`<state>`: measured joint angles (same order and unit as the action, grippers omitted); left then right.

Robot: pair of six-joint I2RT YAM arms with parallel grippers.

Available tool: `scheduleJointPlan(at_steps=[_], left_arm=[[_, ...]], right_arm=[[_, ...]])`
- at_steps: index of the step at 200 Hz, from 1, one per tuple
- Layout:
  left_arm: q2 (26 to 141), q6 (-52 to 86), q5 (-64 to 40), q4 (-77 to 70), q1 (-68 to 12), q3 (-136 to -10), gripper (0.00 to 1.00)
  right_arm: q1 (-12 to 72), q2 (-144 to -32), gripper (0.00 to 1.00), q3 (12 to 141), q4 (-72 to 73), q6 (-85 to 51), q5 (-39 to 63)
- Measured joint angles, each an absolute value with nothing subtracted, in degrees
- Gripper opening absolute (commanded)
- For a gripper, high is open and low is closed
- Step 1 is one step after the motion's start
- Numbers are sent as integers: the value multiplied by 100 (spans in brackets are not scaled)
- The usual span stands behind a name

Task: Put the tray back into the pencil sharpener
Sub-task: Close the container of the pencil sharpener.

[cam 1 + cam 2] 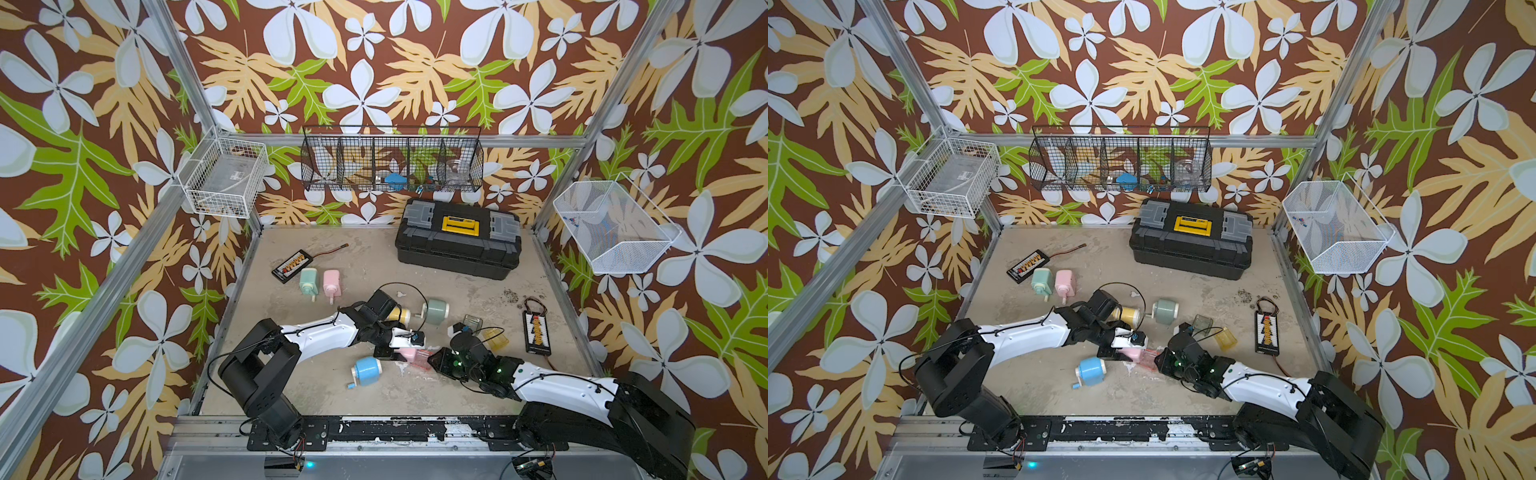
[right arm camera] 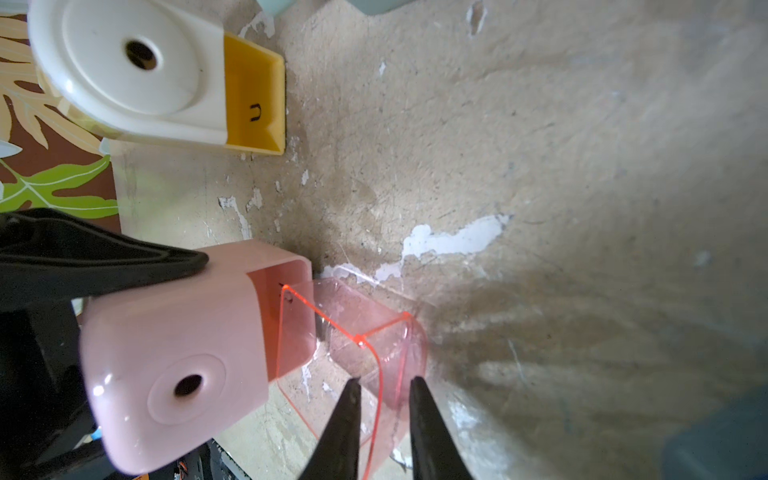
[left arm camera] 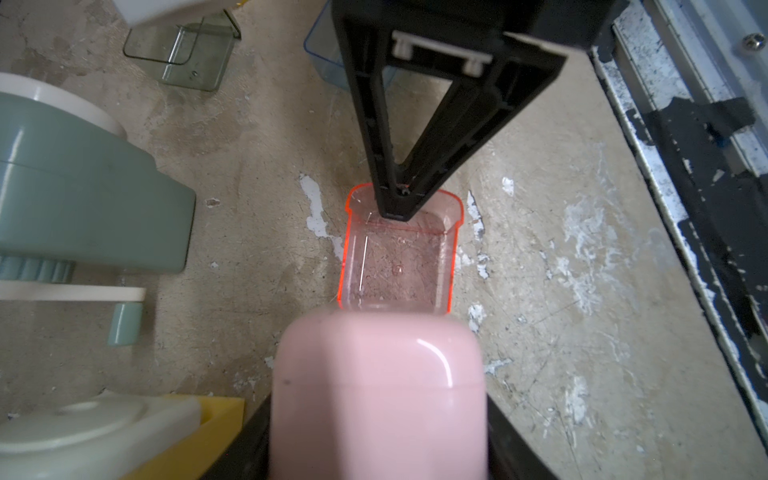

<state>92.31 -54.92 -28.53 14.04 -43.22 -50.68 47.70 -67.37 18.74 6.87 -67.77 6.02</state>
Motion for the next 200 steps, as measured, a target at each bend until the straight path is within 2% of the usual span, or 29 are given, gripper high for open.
scheduleJointPlan(at_steps=[141, 200], left_arm=[[9268, -5555, -2705, 1448, -4355, -5089, 7], [9268, -5555, -2692, 1463, -4359, -5100, 6]], right_arm=[[4766, -6785, 14, 2005, 910, -7013, 617], [4766, -6886, 15, 1992, 1157, -7019, 757]])
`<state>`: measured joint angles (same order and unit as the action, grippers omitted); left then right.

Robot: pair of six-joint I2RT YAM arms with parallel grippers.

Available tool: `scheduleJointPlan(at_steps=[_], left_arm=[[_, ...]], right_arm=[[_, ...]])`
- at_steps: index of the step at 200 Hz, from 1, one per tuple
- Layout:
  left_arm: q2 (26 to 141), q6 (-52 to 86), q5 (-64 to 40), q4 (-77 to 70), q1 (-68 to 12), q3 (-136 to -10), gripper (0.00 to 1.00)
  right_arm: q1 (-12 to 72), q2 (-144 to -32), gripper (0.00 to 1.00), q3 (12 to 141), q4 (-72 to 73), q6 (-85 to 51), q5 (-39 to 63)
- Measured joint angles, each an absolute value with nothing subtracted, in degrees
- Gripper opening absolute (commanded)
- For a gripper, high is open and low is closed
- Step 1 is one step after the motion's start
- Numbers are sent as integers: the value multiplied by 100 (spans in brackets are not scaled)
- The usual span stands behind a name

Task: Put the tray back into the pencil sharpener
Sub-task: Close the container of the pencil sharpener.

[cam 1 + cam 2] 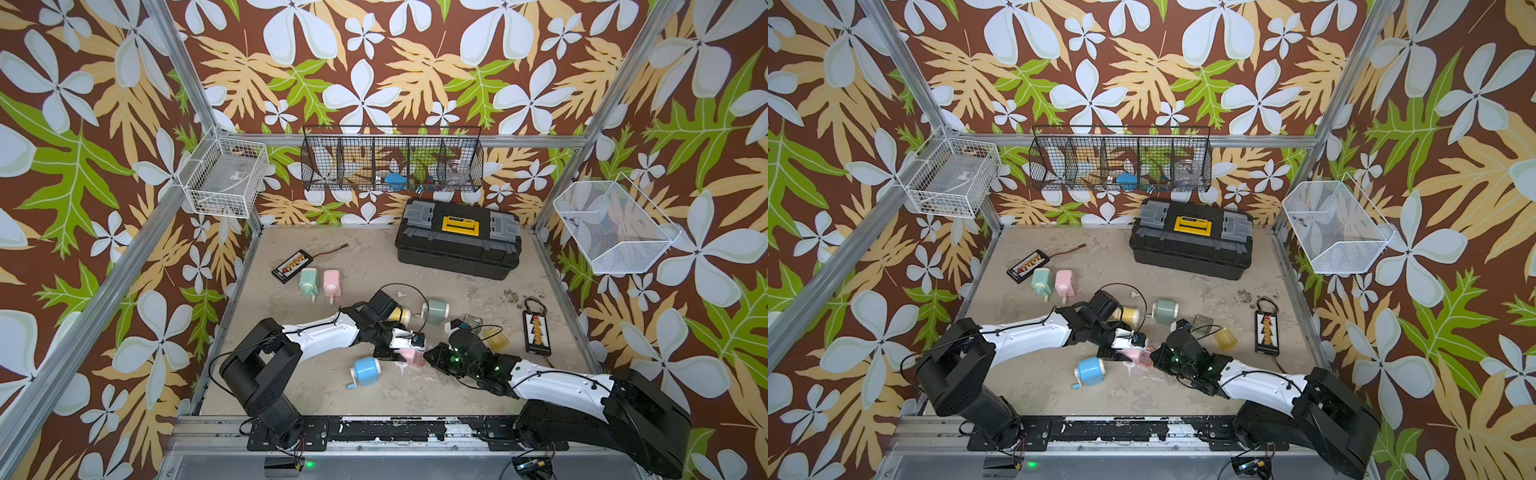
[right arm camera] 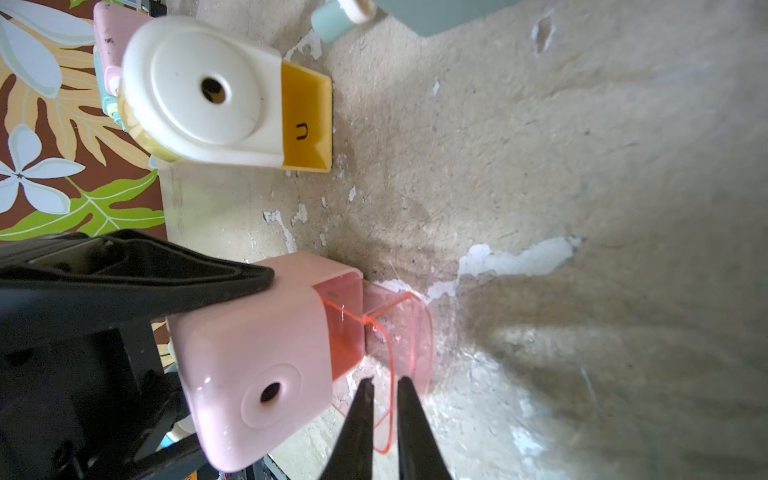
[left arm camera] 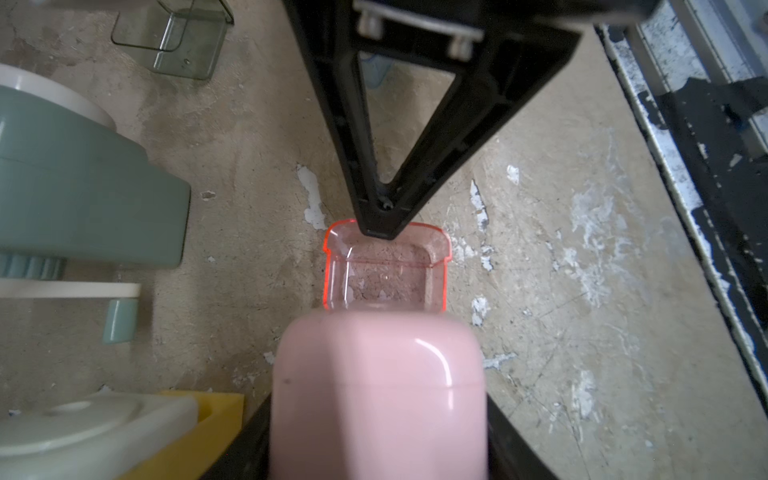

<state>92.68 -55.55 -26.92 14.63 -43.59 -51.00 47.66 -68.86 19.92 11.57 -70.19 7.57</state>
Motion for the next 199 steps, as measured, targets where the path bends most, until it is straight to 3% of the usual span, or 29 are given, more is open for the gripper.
scheduleJointPlan(at_steps=[51, 90, 129, 199], left_arm=[[9268, -5553, -2683, 1463, -4362, -5100, 6], [9268, -5551, -2683, 1461, -4362, -5100, 5], [9268, -5548, -2681, 1459, -4362, -5100, 5], [9268, -5524, -2672, 1457, -4362, -5100, 5]], right_arm=[[4762, -6342, 24, 1994, 985, -6805, 655], [4727, -5885, 14, 1994, 360, -6541, 60], [4729, -6370, 2, 2112, 196, -6281, 86], [4727, -7505, 0, 2252, 1135, -6084, 932]])
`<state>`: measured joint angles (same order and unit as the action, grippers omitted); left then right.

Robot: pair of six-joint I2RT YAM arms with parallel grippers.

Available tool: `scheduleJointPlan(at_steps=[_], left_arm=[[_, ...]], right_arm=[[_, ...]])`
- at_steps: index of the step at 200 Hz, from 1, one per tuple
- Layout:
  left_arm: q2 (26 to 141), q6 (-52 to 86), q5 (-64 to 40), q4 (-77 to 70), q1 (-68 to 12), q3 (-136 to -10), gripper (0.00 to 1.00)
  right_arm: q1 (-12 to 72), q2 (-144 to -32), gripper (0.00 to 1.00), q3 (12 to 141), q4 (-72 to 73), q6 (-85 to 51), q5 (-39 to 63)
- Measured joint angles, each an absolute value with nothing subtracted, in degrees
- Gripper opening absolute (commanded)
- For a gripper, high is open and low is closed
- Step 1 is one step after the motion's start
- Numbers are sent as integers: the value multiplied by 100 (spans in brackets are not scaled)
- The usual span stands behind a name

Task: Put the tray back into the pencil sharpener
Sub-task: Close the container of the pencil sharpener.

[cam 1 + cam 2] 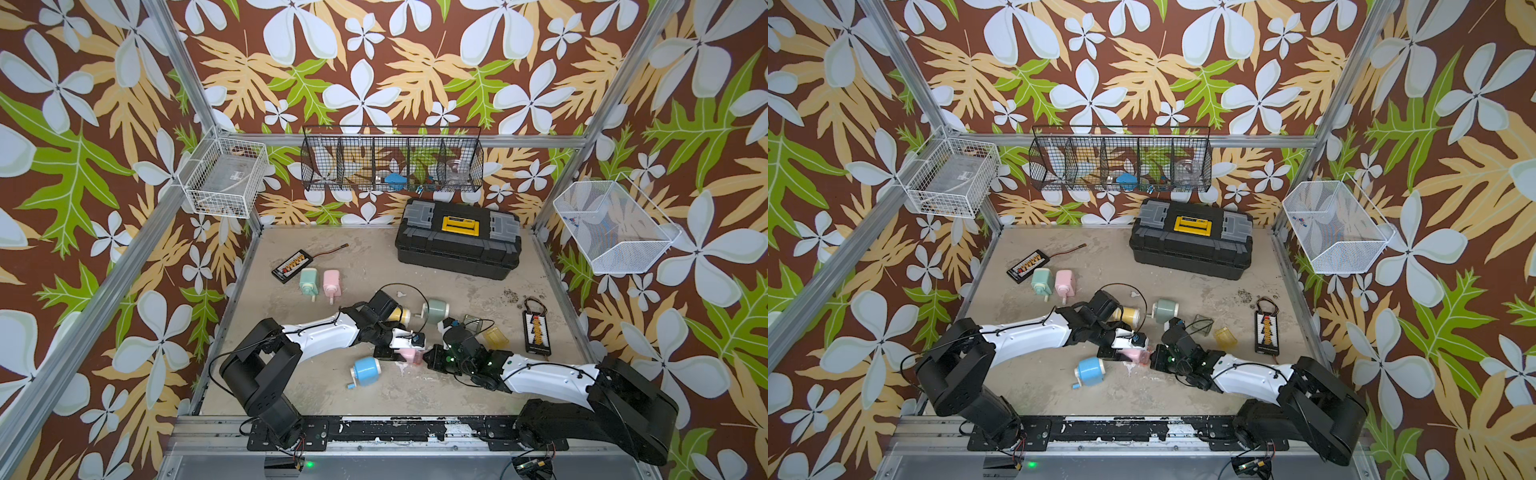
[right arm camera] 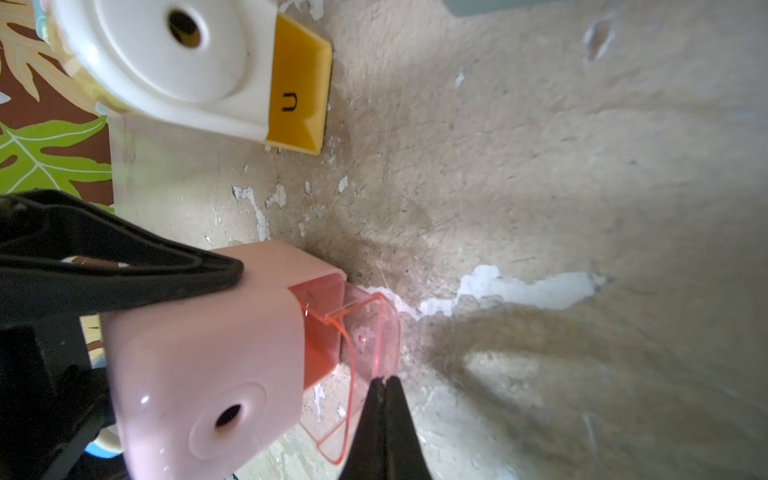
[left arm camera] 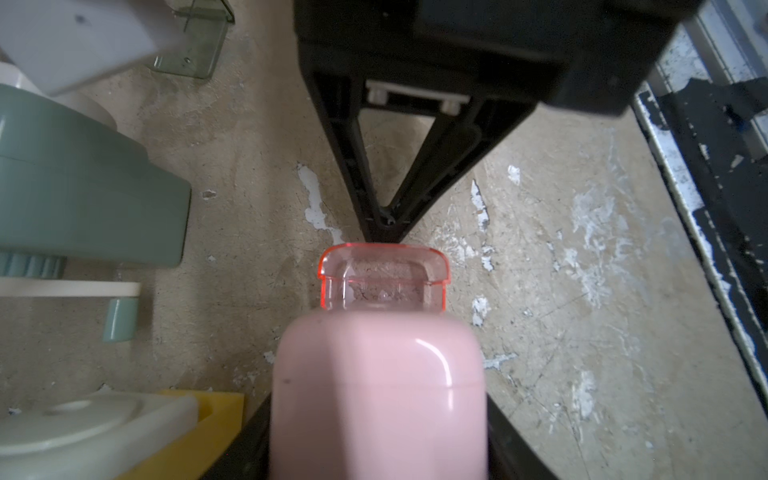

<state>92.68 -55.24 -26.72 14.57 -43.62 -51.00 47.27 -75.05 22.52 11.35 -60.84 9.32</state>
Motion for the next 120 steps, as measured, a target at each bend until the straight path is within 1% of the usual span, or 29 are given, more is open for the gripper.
scheduleJointPlan(at_steps=[72, 120], left_arm=[[9266, -5424, -2637, 1457, -4362, -5100, 5], [9236, -5404, -2578, 1474, -4362, -5100, 5]], right_arm=[[4722, -8114, 0, 2281, 1929, -6132, 1461], [4724, -7959, 1, 2244, 1964, -6241, 1498]])
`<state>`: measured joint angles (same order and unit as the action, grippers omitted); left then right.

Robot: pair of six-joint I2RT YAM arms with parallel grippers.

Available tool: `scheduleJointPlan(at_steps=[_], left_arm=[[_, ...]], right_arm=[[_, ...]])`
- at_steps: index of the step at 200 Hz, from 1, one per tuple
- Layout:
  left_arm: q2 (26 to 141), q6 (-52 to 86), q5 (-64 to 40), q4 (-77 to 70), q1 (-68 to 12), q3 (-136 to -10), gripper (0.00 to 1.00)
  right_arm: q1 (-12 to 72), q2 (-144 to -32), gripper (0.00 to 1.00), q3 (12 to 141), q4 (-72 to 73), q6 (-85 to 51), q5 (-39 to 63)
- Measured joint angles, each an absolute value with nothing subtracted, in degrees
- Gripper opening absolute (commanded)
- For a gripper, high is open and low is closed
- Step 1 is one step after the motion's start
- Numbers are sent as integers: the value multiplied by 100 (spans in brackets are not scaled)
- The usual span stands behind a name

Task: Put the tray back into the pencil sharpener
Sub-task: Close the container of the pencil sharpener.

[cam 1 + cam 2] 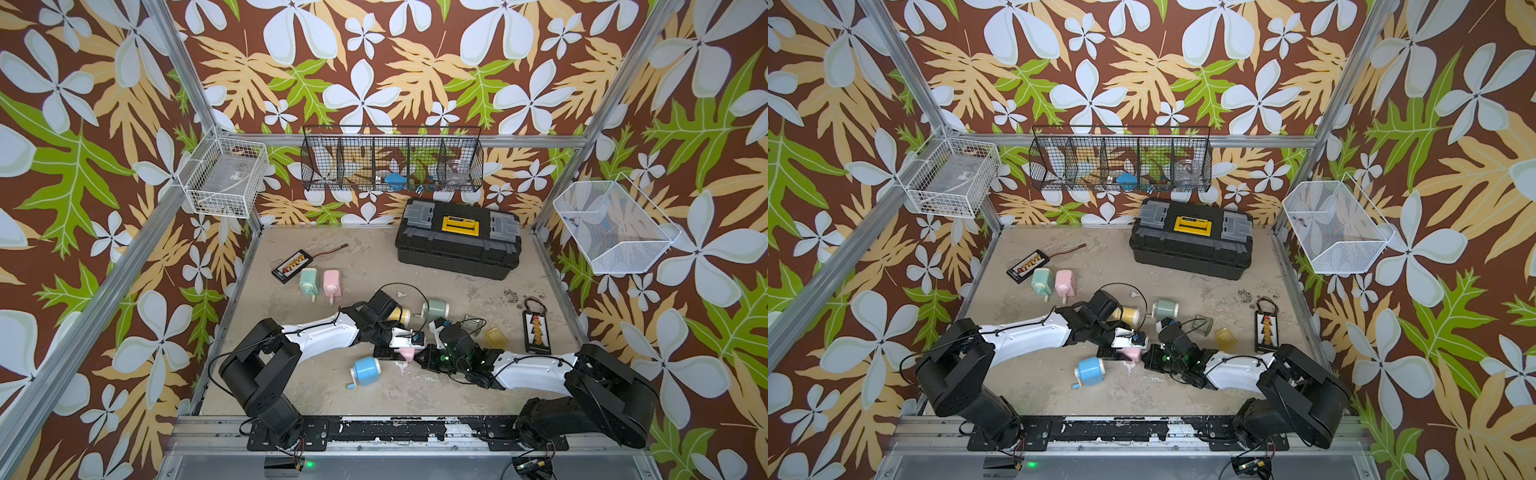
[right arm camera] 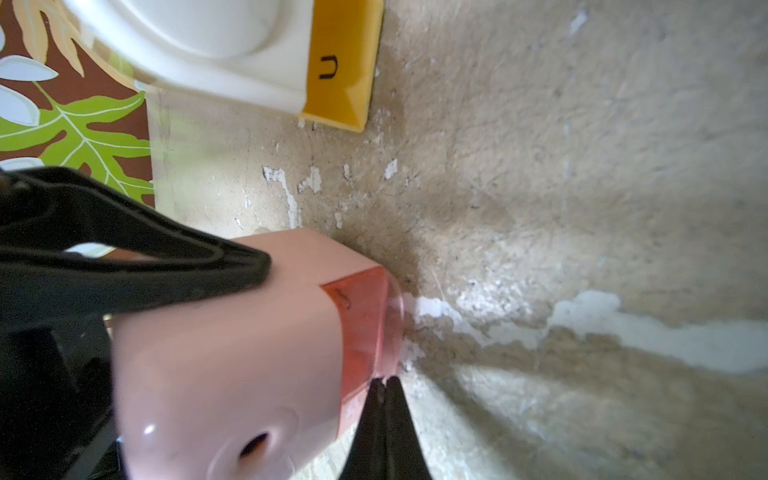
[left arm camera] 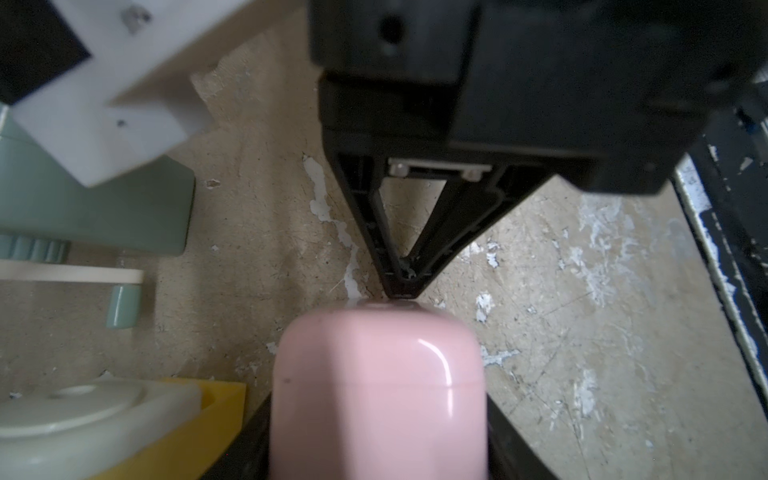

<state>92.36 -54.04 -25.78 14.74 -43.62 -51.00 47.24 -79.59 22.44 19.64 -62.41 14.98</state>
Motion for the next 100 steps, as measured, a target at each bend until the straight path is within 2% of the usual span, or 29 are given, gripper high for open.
scheduleJointPlan(at_steps=[26, 100], left_arm=[[9118, -5356, -2515, 1474, -4359, -5105, 4], [8392, -5096, -2543, 1505, -4359, -5214, 1]], right_arm=[[4727, -7417, 4, 2202, 1811, -6254, 1437], [4724, -4547, 9, 2178, 270, -5599, 279]])
